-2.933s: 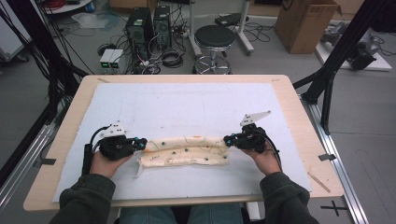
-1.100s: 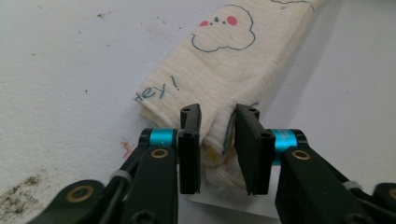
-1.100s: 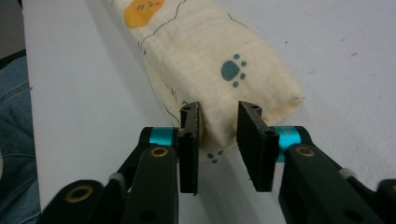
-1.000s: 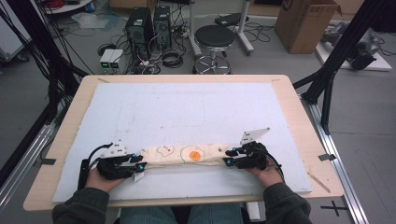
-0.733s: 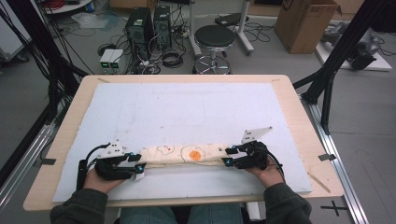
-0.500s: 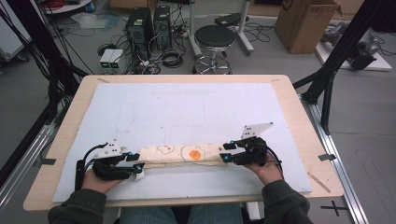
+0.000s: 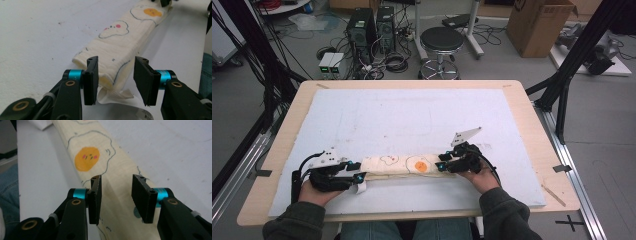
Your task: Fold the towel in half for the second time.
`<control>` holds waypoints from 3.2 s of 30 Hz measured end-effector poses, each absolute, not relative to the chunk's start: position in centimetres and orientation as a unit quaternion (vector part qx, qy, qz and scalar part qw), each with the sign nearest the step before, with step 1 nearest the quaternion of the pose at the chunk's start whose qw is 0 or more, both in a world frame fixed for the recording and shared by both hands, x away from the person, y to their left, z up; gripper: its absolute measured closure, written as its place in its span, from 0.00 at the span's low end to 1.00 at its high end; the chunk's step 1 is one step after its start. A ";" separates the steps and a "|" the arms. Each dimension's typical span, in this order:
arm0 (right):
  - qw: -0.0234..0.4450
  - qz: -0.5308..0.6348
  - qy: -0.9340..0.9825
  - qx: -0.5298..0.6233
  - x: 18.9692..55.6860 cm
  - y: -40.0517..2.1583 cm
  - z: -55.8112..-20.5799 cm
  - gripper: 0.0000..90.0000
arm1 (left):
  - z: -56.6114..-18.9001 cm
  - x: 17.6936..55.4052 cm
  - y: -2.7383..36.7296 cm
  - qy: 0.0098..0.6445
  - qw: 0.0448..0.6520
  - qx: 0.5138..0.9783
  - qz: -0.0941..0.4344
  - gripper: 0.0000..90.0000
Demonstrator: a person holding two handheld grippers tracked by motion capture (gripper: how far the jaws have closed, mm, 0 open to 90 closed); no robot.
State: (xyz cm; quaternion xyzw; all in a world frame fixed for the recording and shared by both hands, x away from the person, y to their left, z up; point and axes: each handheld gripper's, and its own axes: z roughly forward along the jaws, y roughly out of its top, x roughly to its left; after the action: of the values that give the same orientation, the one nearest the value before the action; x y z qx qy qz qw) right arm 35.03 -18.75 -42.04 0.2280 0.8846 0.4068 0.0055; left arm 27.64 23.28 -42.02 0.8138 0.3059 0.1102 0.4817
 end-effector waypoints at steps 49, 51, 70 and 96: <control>-0.010 0.357 0.916 0.185 34.7 -14.2 -42.9 0.99 | -43.2 31.4 15.5 0.250 0.381 0.886 0.081 0.99; -0.012 0.360 0.914 0.189 34.6 -14.8 -42.8 0.99 | -43.2 31.4 15.5 0.250 0.381 0.886 0.083 0.99; -0.012 0.380 0.894 0.238 33.8 -21.7 -43.3 0.96 | -43.4 31.5 15.7 0.248 0.383 0.886 0.078 0.99; -0.004 0.384 0.892 0.240 33.7 -21.5 -43.7 0.97 | -43.5 29.5 20.6 0.274 0.401 0.870 0.087 0.89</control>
State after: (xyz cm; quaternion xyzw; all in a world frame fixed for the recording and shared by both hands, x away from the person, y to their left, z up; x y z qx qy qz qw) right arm 33.68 -21.53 -43.71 0.2401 0.8916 0.3840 -0.0041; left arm 29.45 20.57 -43.54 0.8697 0.2736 0.0868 0.4014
